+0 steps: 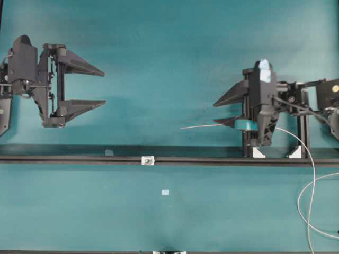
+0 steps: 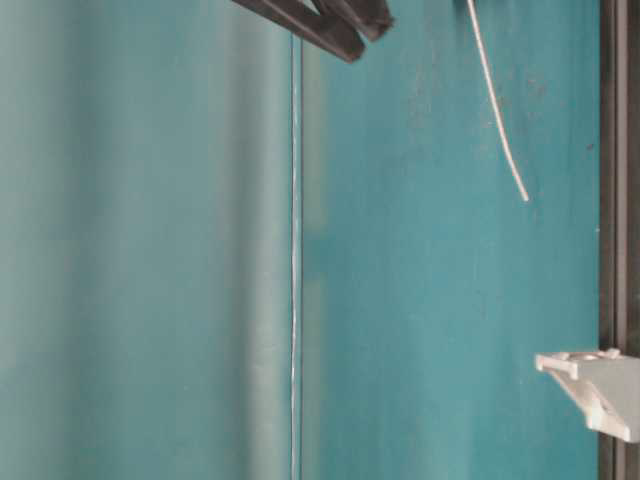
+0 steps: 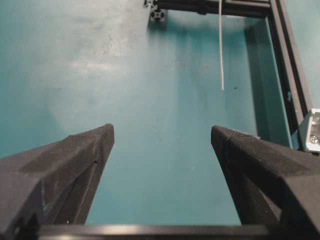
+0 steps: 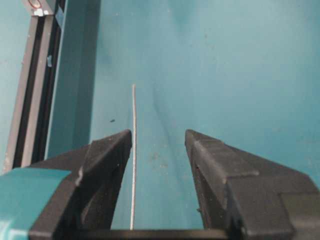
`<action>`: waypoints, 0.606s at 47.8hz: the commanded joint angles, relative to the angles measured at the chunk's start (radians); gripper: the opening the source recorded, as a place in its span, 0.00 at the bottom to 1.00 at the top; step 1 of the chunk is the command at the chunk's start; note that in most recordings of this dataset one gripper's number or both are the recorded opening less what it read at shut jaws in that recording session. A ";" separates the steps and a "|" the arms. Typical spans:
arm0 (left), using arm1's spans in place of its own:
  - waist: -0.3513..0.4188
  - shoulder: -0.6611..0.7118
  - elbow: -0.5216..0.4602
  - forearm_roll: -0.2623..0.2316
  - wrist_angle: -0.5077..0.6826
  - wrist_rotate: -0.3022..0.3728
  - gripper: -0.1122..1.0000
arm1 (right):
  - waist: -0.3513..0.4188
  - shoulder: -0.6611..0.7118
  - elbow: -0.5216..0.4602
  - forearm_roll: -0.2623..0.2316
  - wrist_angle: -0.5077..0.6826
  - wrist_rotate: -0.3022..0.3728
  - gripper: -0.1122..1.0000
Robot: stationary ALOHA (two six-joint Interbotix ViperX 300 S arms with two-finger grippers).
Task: Insert the wire into the hole on the left side and pull it with the left arm.
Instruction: 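Lower the open right gripper around the white wire near its tip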
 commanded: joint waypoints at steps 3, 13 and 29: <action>0.006 -0.005 -0.006 -0.002 -0.005 -0.002 0.65 | 0.003 0.028 -0.035 0.000 -0.003 0.011 0.65; 0.008 -0.003 -0.006 -0.002 -0.003 -0.002 0.65 | 0.003 0.095 -0.058 0.000 -0.006 0.029 0.65; 0.015 -0.003 0.011 -0.002 -0.003 -0.005 0.65 | 0.003 0.169 -0.087 0.000 -0.011 0.029 0.65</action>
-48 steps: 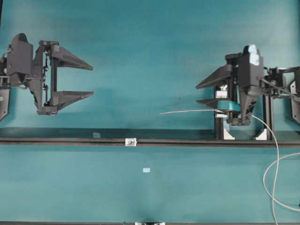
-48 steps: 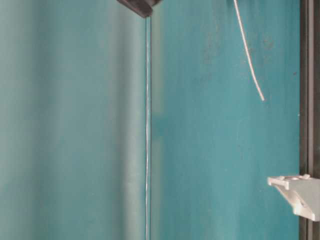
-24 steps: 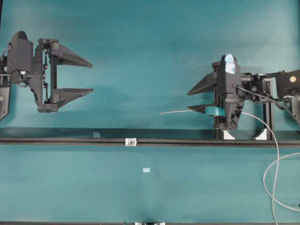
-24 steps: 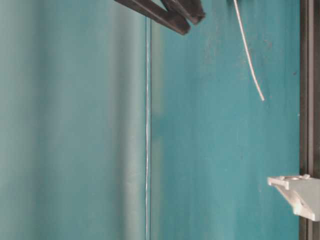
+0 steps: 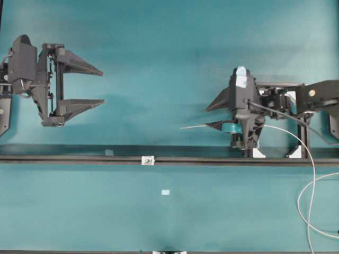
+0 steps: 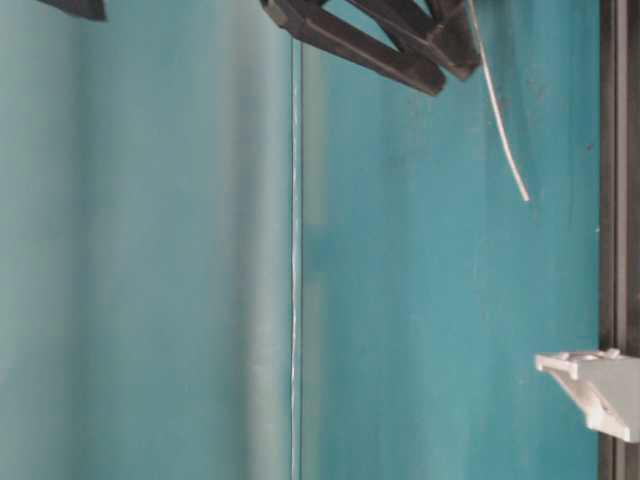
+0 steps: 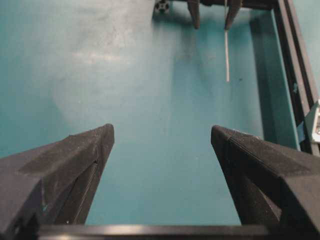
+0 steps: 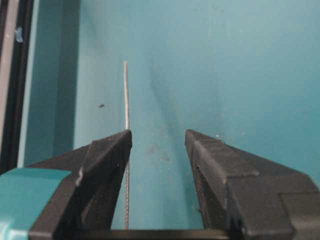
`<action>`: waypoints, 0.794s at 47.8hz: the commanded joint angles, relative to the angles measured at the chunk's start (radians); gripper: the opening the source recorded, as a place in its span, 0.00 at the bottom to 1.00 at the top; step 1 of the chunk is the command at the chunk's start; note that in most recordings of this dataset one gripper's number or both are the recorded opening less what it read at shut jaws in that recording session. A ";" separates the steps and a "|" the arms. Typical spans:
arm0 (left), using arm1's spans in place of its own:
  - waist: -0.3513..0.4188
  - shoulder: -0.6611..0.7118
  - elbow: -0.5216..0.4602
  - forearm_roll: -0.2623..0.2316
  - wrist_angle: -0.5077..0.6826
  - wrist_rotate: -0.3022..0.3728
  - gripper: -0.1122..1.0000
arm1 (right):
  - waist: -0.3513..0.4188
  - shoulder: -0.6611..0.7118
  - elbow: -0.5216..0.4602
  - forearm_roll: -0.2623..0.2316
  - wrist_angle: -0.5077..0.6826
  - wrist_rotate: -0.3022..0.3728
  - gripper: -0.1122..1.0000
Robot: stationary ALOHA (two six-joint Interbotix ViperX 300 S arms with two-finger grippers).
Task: Insert the wire into the hole on the left side and pull it with the left arm.
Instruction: 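Lower the open right gripper around the white wire near its tip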
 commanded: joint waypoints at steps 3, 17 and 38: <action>0.006 -0.003 -0.005 -0.002 -0.005 -0.003 0.65 | 0.002 0.012 -0.028 0.000 -0.015 0.002 0.64; 0.009 -0.003 -0.003 -0.002 -0.005 -0.003 0.65 | 0.003 0.044 -0.038 0.000 -0.051 0.003 0.64; 0.014 -0.003 -0.005 -0.002 -0.005 -0.003 0.65 | 0.029 0.046 -0.038 0.002 -0.044 0.005 0.64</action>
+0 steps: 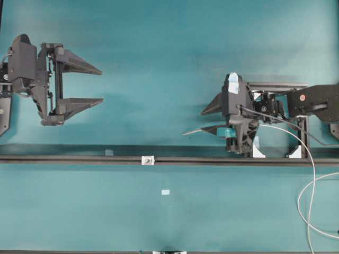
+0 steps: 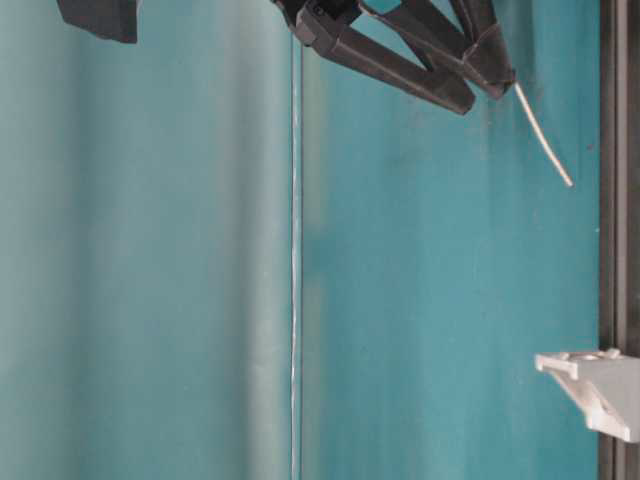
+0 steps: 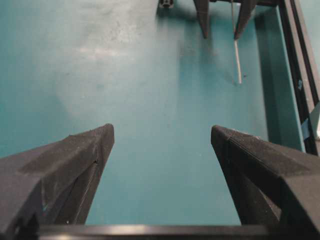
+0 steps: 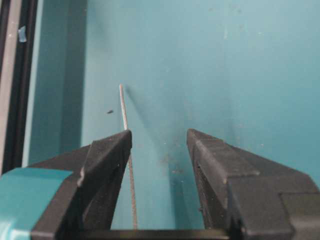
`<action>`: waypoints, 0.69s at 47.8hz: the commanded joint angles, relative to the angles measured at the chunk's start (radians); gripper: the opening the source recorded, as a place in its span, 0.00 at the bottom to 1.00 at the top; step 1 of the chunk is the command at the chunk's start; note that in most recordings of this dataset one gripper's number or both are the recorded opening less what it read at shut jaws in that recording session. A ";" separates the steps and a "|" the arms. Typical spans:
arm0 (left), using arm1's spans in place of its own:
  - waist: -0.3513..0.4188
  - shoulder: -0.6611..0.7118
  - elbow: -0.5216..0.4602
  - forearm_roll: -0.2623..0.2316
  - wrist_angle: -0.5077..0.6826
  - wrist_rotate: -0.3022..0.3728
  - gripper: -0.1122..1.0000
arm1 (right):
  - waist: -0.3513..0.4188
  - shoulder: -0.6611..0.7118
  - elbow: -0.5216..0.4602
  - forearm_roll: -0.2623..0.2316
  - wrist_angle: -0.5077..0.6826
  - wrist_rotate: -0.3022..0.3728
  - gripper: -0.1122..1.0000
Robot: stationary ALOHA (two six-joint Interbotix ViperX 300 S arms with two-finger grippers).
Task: Insert the wire into the hole on the left side and pull it with the left arm.
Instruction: 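Lower the open right gripper around the white wire near its tip, then close the right gripper on the wire and lift it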
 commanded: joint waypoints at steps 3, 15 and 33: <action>0.006 -0.003 -0.009 -0.002 -0.003 -0.002 0.65 | 0.009 -0.011 -0.017 0.000 -0.005 0.002 0.64; 0.006 -0.003 -0.014 -0.002 -0.003 -0.002 0.65 | 0.014 -0.009 -0.017 -0.002 -0.011 0.002 0.64; 0.008 -0.003 -0.014 -0.002 -0.003 -0.002 0.65 | 0.005 0.002 -0.017 -0.002 -0.015 -0.005 0.37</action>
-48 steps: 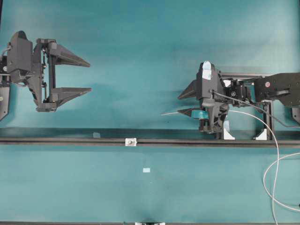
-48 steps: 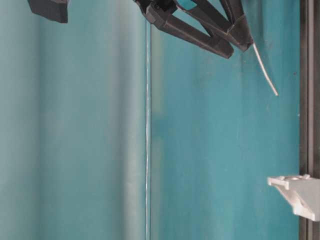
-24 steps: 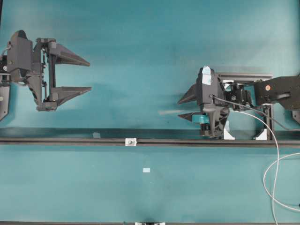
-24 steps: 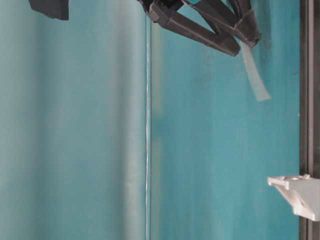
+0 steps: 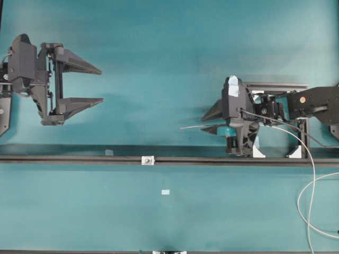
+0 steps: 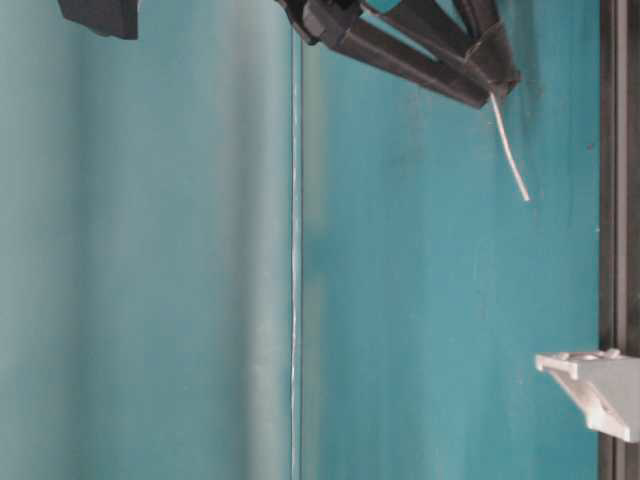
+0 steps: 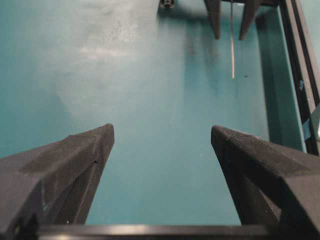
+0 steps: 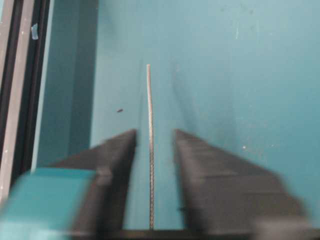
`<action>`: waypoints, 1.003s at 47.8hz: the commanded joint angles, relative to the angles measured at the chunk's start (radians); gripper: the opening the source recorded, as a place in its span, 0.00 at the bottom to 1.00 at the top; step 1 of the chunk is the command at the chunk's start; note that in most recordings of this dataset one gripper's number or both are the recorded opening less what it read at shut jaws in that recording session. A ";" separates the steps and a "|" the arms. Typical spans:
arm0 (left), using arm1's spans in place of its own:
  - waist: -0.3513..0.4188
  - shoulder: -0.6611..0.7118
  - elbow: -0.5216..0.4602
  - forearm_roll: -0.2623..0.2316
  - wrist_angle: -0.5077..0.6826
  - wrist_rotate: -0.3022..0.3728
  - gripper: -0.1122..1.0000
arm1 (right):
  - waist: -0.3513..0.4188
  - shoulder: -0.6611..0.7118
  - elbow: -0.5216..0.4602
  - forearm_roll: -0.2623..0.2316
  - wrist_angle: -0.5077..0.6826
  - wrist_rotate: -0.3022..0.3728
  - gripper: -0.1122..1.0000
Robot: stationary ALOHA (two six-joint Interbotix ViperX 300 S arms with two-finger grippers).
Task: Insert the wire into the hole on the left side and pull it with the left arm.
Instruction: 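Close the right gripper on the wire and lift it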
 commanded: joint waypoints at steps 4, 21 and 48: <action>0.005 -0.003 -0.014 0.000 -0.005 -0.002 0.65 | -0.009 -0.002 -0.017 0.000 -0.028 0.000 0.21; 0.005 -0.003 -0.009 0.000 -0.005 -0.003 0.65 | -0.009 -0.003 -0.014 -0.002 -0.049 0.000 0.15; 0.005 -0.003 -0.009 0.000 -0.005 -0.009 0.65 | -0.009 -0.110 -0.012 0.000 -0.006 0.000 0.15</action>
